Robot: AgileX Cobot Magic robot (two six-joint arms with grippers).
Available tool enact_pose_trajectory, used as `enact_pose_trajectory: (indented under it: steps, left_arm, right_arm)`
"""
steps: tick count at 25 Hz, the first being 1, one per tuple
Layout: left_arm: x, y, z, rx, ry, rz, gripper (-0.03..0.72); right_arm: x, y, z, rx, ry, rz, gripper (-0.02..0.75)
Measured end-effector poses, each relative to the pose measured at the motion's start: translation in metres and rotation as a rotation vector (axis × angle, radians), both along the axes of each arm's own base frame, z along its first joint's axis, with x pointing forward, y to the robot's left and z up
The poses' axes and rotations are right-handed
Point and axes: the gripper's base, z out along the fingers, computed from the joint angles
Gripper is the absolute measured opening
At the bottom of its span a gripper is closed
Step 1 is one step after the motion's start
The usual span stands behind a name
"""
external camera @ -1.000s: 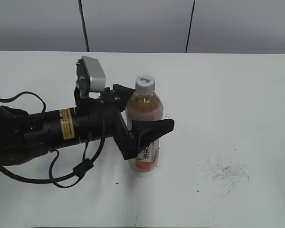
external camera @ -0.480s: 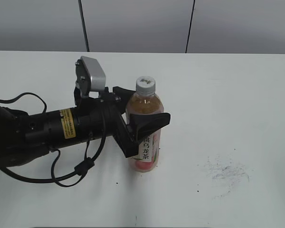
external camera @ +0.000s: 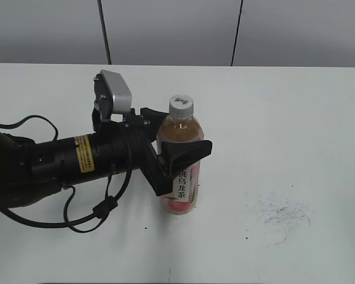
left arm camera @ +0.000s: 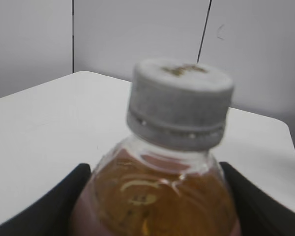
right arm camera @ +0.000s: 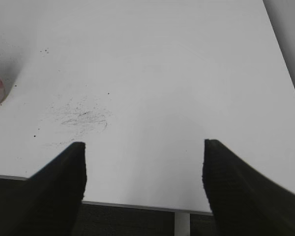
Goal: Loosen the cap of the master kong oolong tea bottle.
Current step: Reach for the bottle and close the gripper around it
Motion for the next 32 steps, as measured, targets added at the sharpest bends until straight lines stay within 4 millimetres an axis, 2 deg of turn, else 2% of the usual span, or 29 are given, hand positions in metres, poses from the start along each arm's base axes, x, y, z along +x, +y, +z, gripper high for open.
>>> enact_pose_trajectory:
  steps: [32]
  left_arm:
    - [-0.0001,0.0,0.0,0.0,0.0,-0.001,0.449]
  right_arm:
    - [0.0,0.0,0.0,0.001,0.0,-0.001,0.555]
